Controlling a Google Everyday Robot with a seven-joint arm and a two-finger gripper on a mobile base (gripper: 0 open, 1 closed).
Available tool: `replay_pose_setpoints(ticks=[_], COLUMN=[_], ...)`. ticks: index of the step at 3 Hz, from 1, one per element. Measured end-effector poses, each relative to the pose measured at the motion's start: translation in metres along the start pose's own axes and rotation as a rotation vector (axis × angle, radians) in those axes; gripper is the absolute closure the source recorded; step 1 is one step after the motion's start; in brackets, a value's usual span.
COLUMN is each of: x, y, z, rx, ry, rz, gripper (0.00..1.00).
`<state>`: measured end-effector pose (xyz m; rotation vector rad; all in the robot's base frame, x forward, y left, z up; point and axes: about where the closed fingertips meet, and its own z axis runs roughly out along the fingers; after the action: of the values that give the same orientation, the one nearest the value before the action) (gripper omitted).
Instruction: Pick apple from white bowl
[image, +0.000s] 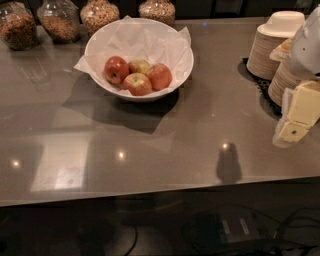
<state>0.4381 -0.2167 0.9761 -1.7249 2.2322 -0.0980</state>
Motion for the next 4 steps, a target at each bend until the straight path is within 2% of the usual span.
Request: replay_pose_setpoints(ticks=[1,2,3,4], x=[0.0,-0.026,-0.067,-0.103], y=[0.0,-0.022,-0.053,-0.079], z=[0.0,0.016,0.039,0.051], rx=[0.0,0.022,0.057,0.097], ry=[0.0,-0.1,-0.261,-0.393], rz=[0.0,0.003,0.013,0.011], gripper=[0.0,0.0,0.0,0.0])
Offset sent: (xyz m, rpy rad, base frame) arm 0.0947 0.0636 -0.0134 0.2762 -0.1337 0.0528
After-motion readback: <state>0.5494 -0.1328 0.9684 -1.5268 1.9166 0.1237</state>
